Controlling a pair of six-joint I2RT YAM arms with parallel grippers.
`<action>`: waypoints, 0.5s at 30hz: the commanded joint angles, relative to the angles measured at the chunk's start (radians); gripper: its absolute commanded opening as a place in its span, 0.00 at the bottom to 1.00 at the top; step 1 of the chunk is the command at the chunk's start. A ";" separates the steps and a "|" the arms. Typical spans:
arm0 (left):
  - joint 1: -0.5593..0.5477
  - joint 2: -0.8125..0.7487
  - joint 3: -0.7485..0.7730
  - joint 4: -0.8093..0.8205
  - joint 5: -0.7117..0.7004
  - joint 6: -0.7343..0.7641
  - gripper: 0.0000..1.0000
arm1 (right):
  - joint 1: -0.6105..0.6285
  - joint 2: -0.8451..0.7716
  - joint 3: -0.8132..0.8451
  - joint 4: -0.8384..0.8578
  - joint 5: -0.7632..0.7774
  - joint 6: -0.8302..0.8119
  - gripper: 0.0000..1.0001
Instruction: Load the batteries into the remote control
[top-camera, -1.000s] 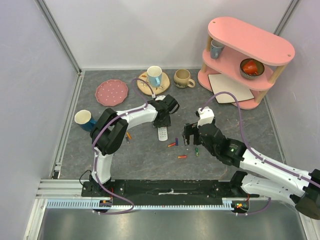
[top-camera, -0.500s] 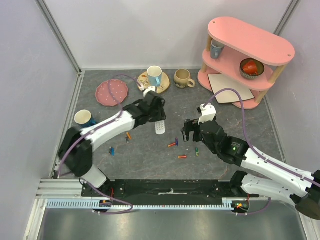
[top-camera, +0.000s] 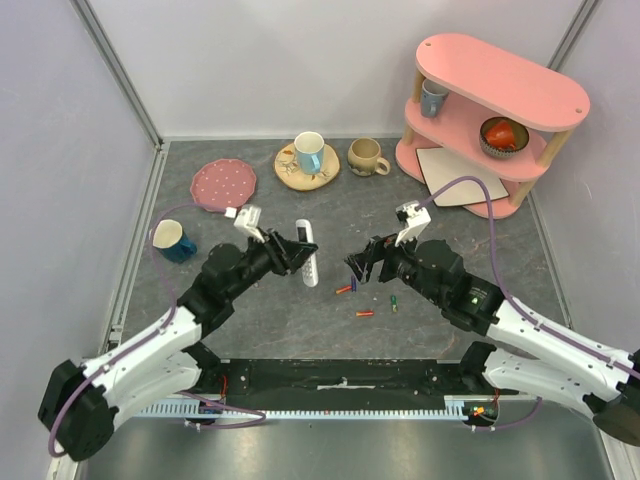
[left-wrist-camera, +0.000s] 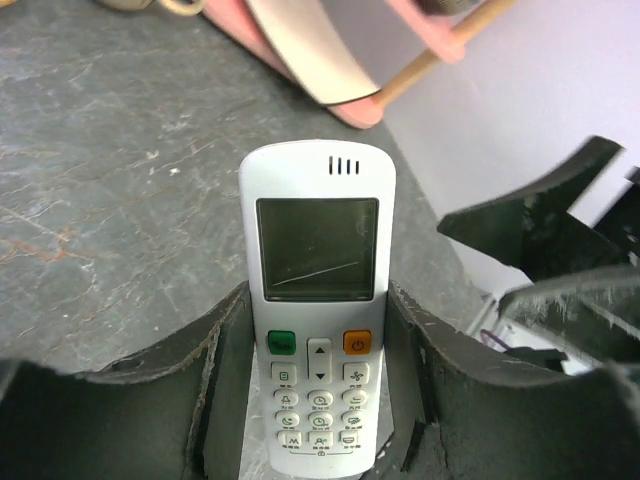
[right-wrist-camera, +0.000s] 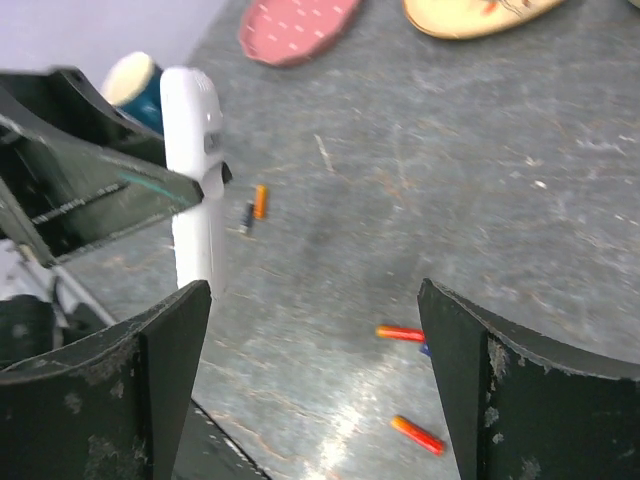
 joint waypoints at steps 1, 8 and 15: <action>0.039 -0.168 -0.119 0.324 0.069 -0.064 0.02 | -0.014 -0.069 -0.049 0.183 -0.112 0.063 0.92; 0.204 -0.164 -0.299 0.714 0.339 -0.355 0.02 | -0.023 -0.099 -0.115 0.304 -0.224 0.117 0.91; 0.237 0.042 -0.295 1.134 0.525 -0.530 0.02 | -0.043 -0.063 -0.144 0.476 -0.451 0.183 0.91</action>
